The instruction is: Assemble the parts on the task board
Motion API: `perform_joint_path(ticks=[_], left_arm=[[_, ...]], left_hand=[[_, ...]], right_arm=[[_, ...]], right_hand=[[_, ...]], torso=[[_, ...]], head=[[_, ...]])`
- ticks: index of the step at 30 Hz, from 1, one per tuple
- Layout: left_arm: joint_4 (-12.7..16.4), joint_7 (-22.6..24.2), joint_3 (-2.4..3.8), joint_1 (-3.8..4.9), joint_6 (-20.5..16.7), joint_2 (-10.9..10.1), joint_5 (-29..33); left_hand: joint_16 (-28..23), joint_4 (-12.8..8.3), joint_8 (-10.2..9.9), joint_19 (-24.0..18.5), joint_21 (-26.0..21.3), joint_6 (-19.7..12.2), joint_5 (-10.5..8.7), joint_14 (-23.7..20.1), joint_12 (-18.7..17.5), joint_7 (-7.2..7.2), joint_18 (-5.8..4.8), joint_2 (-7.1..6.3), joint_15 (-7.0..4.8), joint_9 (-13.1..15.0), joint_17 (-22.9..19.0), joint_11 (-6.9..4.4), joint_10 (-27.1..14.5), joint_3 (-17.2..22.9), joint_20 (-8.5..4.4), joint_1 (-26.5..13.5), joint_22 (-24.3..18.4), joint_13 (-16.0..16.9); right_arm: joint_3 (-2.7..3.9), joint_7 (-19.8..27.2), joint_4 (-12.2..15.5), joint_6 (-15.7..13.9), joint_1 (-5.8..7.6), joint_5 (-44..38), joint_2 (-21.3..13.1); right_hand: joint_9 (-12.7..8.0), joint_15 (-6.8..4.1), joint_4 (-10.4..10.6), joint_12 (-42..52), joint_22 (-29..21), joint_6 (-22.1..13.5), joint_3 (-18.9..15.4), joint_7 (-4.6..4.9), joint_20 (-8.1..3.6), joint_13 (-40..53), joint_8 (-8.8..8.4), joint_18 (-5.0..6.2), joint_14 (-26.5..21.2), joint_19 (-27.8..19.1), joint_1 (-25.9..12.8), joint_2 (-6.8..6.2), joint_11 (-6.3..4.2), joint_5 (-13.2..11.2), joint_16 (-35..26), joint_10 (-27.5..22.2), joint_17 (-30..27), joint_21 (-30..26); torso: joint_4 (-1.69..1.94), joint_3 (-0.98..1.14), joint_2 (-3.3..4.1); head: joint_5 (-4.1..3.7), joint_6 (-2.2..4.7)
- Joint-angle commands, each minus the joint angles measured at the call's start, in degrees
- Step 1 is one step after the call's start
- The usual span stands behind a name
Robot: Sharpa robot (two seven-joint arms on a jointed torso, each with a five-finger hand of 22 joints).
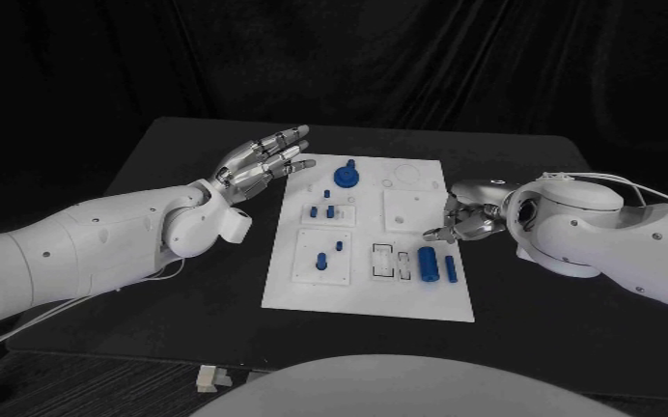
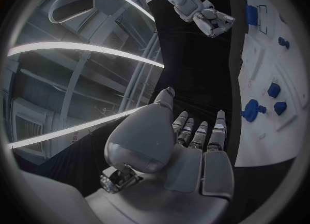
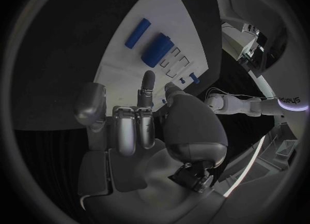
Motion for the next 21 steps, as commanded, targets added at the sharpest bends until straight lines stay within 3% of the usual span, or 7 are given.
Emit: perform_joint_path(ticks=[1, 6, 11, 15, 21], left_arm=[[0.1, 0.6, 0.06, -0.13, 0.9, 0.1, 0.4], [0.1, 0.5, 0.06, -0.15, 0.9, 0.0, 0.4], [0.2, 0.3, 0.06, -0.15, 1.0, -0.1, 0.4], [0.3, 0.2, 0.06, -0.15, 1.0, -0.2, 0.4], [0.3, 0.0, 0.06, -0.16, 1.1, -0.2, 0.4]], left_hand=[[0.1, -0.2, 0.1, 0.0, -0.2, -0.1, 0.30, 0.0, 0.1, -0.08, 0.51, 0.64, 0.31, 0.0, 0.0, 0.12, -0.2, 0.1, 0.08, 0.0, -0.4, 0.0], [0.1, -0.2, 0.1, 0.0, -0.2, -0.1, 0.30, 0.0, 0.2, -0.08, 0.50, 0.65, 0.31, 0.0, 0.0, 0.14, -0.2, 0.1, 0.08, 0.0, -0.3, 0.0], [0.1, -0.3, 0.1, 0.0, -0.2, -0.2, 0.29, -0.1, 0.1, -0.09, 0.50, 0.66, 0.31, 0.0, 0.0, 0.18, -0.2, 0.2, 0.08, 0.0, -0.2, 0.0], [0.1, -0.3, 0.1, 0.0, -0.2, -0.2, 0.29, -0.1, 0.1, -0.09, 0.50, 0.66, 0.31, 0.0, 0.0, 0.18, -0.2, 0.2, 0.08, 0.0, -0.2, 0.0], [0.1, -0.3, 0.1, 0.0, -0.2, -0.2, 0.28, -0.1, 0.1, -0.09, 0.49, 0.67, 0.31, 0.0, 0.0, 0.21, -0.2, 0.2, 0.09, 0.0, -0.3, 0.0]], right_arm=[[0.04, -6.0, -0.1, 2.3, -0.30, 0.3, 0.5], [0.04, -7.7, -0.3, 3.0, -0.74, 0.5, 1.2], [0.04, -8.5, -0.5, 3.0, -1.37, 0.8, 1.9], [0.04, -9.3, -0.8, 3.8, -1.88, 0.9, 2.6], [0.05, -11.1, -1.7, 6.8, -2.89, 1.0, 3.5]], right_hand=[[1.2, -0.49, 0.1, 0.2, 7.5, -0.4, 0.0, 0.03, -0.34, 15.1, 0.08, -0.05, 6.1, -0.1, -1.4, 0.26, -0.33, 0.2, 0.3, 6.1, 15.1, -0.2], [1.9, -0.49, 0.1, 0.2, 7.9, -0.8, 0.0, 0.10, -0.40, 15.1, -0.07, -0.28, 6.1, 0.2, -2.2, 0.67, -0.31, 0.6, 0.3, 6.1, 15.1, 1.3], [2.4, -0.44, 0.0, 0.2, 7.9, -1.5, -0.1, 0.24, -0.40, 15.1, -0.43, -0.34, 6.1, 0.3, -2.6, 0.86, -0.23, 0.8, 0.3, 6.1, 15.1, 1.6], [2.8, -0.39, -0.1, 0.2, 7.9, -2.1, -0.1, 0.38, -0.37, 15.1, -0.76, -0.33, 6.1, 0.3, -2.5, 0.67, -0.12, 1.0, 0.3, 6.1, 15.1, 1.6], [4.1, 0.00, 0.1, 0.2, 7.7, -4.3, -0.5, 1.09, -0.09, 15.1, -2.27, -0.23, 6.1, 0.1, -4.2, -0.15, 0.42, -0.7, 0.2, 6.1, 14.8, 1.1]], torso=[[0.40, 0.01, -0.15], [0.47, -0.12, -0.23], [0.43, -0.11, -0.18], [0.51, -0.23, -0.27], [0.46, -0.15, -0.21]], head=[[-0.30, -0.01], [-0.14, -0.01], [0.03, -0.01], [0.03, -0.01], [0.09, -0.01]])
